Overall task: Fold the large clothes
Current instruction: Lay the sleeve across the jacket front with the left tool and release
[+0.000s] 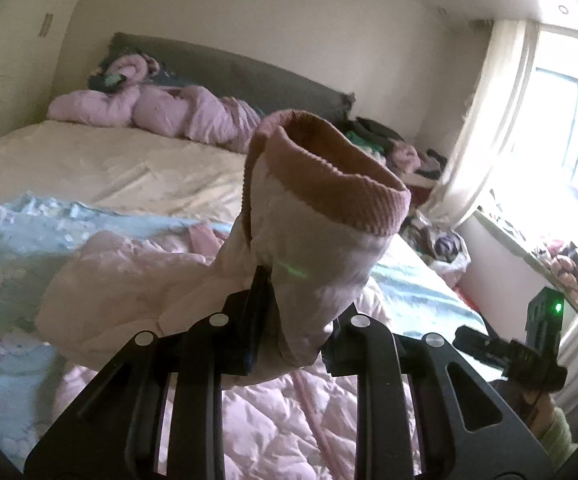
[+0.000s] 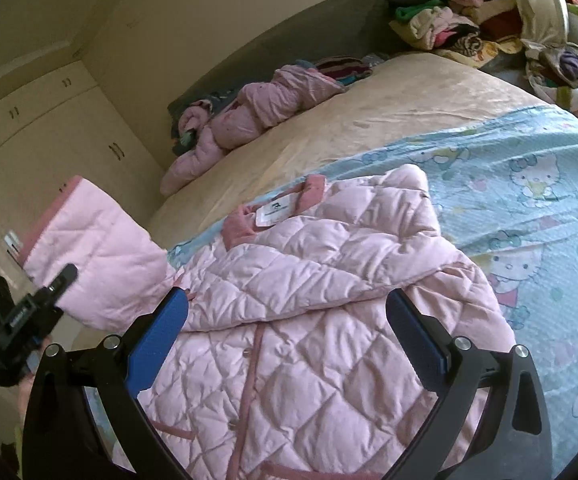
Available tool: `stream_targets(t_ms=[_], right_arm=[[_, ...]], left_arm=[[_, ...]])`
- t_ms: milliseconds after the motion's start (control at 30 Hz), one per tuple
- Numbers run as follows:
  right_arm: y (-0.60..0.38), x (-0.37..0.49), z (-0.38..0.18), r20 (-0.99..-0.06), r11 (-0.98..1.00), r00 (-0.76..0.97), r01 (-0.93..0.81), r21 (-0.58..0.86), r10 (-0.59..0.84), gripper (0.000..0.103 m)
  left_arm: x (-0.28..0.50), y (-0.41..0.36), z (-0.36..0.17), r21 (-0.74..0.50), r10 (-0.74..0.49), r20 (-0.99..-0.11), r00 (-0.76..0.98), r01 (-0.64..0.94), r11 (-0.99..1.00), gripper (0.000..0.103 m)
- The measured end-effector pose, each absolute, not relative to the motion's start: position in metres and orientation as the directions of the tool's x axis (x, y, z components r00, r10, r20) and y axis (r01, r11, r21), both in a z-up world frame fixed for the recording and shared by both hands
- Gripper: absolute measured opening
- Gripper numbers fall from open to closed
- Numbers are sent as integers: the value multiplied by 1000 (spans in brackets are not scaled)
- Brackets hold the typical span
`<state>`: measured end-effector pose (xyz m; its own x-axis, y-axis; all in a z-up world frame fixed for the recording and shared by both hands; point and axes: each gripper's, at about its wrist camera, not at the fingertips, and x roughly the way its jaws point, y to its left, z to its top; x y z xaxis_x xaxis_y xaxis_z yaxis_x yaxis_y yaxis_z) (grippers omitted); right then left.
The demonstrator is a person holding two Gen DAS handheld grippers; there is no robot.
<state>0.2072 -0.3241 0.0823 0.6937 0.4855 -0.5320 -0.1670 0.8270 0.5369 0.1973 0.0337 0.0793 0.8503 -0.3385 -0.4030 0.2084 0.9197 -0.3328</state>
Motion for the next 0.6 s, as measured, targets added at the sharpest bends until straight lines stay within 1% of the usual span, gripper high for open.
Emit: stream_targets(t_ms=[200,400,500,567,600], right_arm=[[-336,206,76,-546,827,691,-137,545,474,99],[-340,207,74,-550,825,686,-132,549,476,99],[-340,208,72,-553,819,679,-127,560,483,99],[-339,210,71,-562,815,665,-125,566,492,99],[-337,211,70,-567,811,654,-127,571,501,99]], left_arm=[[204,6,51,-302,-389,-457,800,272,914,15],[206,-19,11,-252,-380,-546,747,286,925,16],[203,-32,-5,-199,-358,-580,732,299,933,16],[202,-40,-15,-171,-342,-606,718,302,938,17],[202,-42,-18,-163,-335,-615,714,301,940,20]])
